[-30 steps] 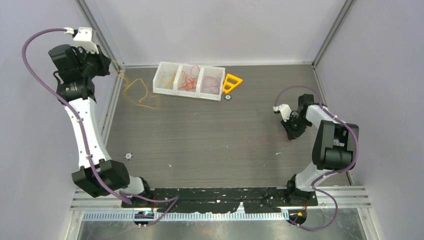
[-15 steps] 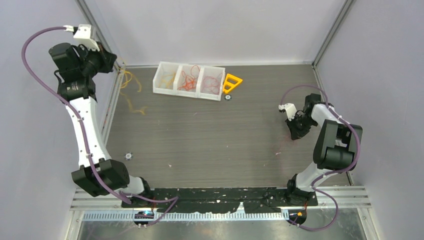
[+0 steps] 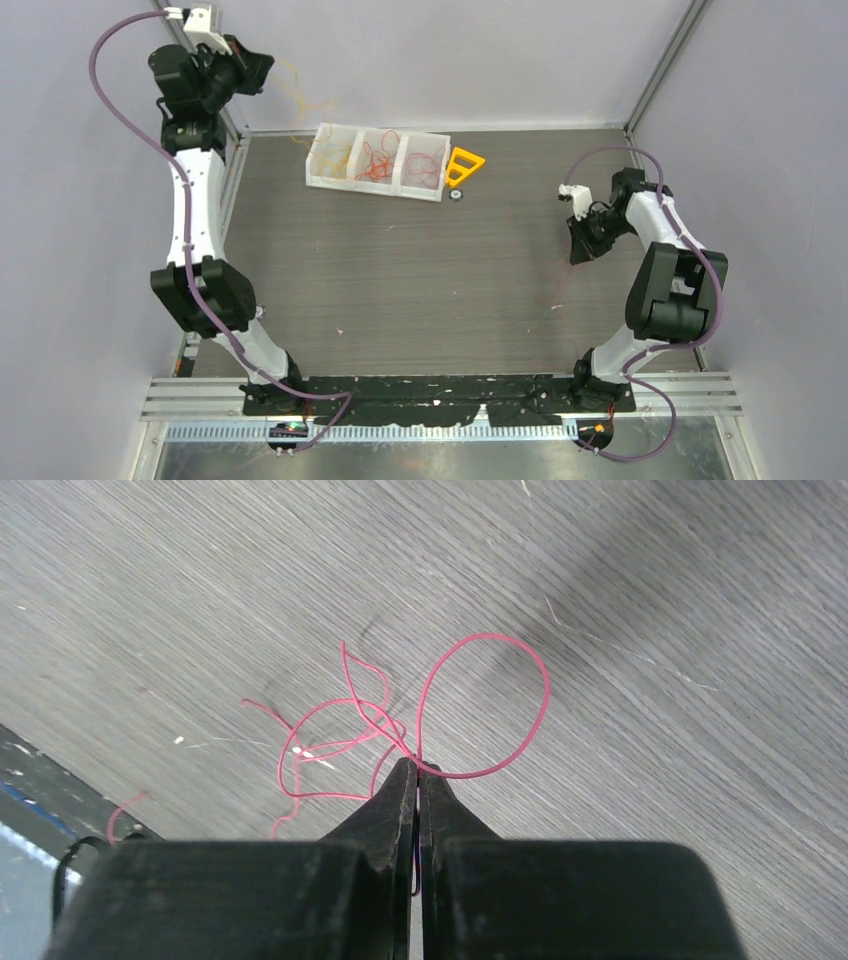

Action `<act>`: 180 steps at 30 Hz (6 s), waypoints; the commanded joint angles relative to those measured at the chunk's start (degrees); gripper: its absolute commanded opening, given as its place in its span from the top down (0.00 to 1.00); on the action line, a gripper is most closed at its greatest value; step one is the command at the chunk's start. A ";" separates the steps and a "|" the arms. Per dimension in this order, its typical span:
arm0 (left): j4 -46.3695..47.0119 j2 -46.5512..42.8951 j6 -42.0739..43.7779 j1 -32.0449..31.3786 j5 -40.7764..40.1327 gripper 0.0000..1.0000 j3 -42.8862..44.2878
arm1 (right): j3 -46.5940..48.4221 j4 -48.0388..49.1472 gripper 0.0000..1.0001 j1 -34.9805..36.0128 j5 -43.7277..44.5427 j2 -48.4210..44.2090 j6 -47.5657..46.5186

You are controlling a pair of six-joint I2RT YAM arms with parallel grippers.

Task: Untangle the cables

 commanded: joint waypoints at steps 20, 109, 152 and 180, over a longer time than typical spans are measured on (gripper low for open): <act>13.42 23.82 -1.16 -5.16 -5.21 1.00 21.86 | 21.55 -10.44 0.95 4.64 -2.87 6.86 11.14; -37.11 27.85 82.98 -15.34 -6.19 0.39 5.46 | 35.56 -16.45 0.95 13.26 -6.19 14.80 13.80; -37.32 30.71 94.16 -14.76 -9.93 0.43 6.33 | 37.89 -17.40 0.95 13.26 -4.82 17.03 13.27; -36.69 36.02 93.07 -14.75 -11.15 0.41 10.60 | 40.18 -19.00 0.95 13.26 -4.04 19.01 12.37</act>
